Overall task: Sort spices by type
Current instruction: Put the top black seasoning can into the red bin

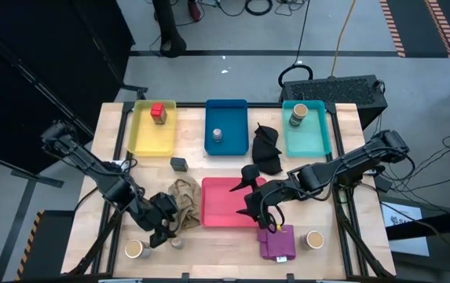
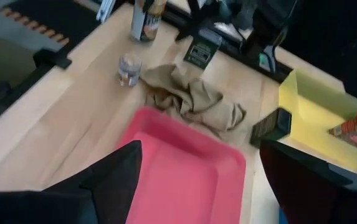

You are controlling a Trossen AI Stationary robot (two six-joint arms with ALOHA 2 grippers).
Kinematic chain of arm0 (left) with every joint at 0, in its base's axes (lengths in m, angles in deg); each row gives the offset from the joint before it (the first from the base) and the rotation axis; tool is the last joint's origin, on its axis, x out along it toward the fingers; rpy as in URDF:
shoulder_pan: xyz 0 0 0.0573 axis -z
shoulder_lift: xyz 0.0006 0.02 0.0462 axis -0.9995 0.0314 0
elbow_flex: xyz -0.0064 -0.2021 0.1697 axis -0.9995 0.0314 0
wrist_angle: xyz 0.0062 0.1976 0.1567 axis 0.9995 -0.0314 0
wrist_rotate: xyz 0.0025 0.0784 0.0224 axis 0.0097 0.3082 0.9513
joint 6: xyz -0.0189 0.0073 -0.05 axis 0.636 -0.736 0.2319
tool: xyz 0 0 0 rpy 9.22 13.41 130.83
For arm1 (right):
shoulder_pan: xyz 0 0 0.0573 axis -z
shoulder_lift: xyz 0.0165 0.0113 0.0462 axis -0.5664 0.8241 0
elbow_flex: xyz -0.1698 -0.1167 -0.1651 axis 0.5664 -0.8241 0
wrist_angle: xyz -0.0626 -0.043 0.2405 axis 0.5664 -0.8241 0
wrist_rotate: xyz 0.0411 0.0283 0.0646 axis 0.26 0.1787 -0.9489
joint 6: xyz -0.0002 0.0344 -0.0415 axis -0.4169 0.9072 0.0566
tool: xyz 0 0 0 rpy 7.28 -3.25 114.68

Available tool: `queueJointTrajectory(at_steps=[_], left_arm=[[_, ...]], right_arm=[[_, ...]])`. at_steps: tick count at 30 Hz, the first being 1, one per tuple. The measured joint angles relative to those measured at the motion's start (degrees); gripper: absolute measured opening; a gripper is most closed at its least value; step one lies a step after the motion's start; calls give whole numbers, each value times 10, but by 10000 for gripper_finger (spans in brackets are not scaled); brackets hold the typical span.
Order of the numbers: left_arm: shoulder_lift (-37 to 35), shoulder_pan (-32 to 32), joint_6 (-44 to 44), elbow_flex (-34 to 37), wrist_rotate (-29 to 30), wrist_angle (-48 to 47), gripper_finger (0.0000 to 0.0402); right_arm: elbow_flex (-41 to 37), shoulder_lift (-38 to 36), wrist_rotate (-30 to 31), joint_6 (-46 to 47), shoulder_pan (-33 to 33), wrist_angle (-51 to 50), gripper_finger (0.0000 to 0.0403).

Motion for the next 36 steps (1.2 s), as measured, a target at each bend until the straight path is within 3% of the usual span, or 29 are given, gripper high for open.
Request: queueJointTrajectory(at_steps=[5,14,22,36], left_arm=[[7,1,4,-2,-3,-12,295],[5,-47,-12,-2,-2,-140,295],[5,-156,-197,-2,41,-243,295],[5,-386,-527,-2,65,-253,295]], right_arm=[[-32,-36,2,-6,6,15,310],[-117,-130,13,-55,33,100,310],[-141,-151,9,-59,75,104,310],[-143,-151,-35,-74,123,102,310]])
